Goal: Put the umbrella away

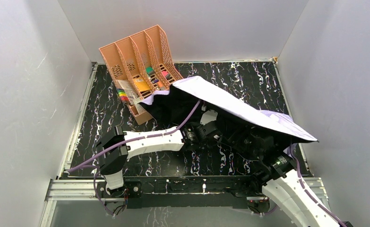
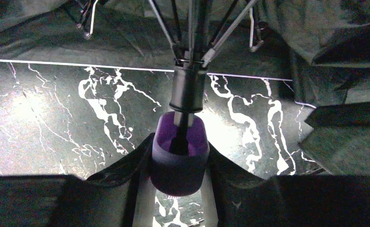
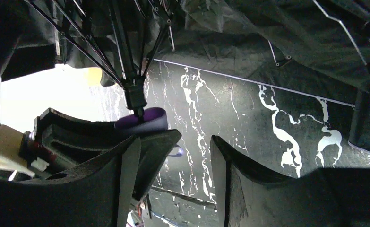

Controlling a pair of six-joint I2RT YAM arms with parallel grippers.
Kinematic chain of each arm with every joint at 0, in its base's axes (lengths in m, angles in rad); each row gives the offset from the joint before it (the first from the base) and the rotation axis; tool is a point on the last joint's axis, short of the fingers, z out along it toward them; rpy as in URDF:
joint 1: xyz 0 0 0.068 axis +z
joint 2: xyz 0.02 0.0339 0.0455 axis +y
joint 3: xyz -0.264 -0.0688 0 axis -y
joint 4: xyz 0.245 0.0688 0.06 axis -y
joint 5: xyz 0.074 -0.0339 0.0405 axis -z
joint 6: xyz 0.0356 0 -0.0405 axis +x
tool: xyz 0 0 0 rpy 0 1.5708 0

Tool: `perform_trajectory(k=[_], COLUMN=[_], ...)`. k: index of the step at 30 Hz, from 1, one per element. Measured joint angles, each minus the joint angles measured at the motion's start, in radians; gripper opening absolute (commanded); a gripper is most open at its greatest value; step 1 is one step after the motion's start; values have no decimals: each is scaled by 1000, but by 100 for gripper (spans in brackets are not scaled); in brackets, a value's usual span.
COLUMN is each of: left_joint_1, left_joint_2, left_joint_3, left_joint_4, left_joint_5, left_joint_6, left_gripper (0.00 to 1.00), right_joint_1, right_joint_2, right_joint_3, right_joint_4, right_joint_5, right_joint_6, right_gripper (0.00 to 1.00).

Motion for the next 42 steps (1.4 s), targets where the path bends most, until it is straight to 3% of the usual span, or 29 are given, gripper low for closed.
perform_trajectory(k=[11,21,30,42], left_joint_1=[78,126,130,135], left_joint_2=[-7,-12,18,140], left_joint_3=[-22,-15,-46,-142], left_joint_4=[-14,-13,72,214], left_joint_5=[8,26,55,98], left_joint_6=[17,18,41,36], left_gripper=[0,0,0,0], right_joint_1=[-29,-74,-74,-76], right_joint_2=[156,92,0,277], right_joint_3=[-47,12,248,713], right_joint_4=[11,-86,-148,-187], right_joint_5=[-25,44,58,-151], right_joint_6=[-2,-55,-201,-466], right_gripper=[66,65,59,44])
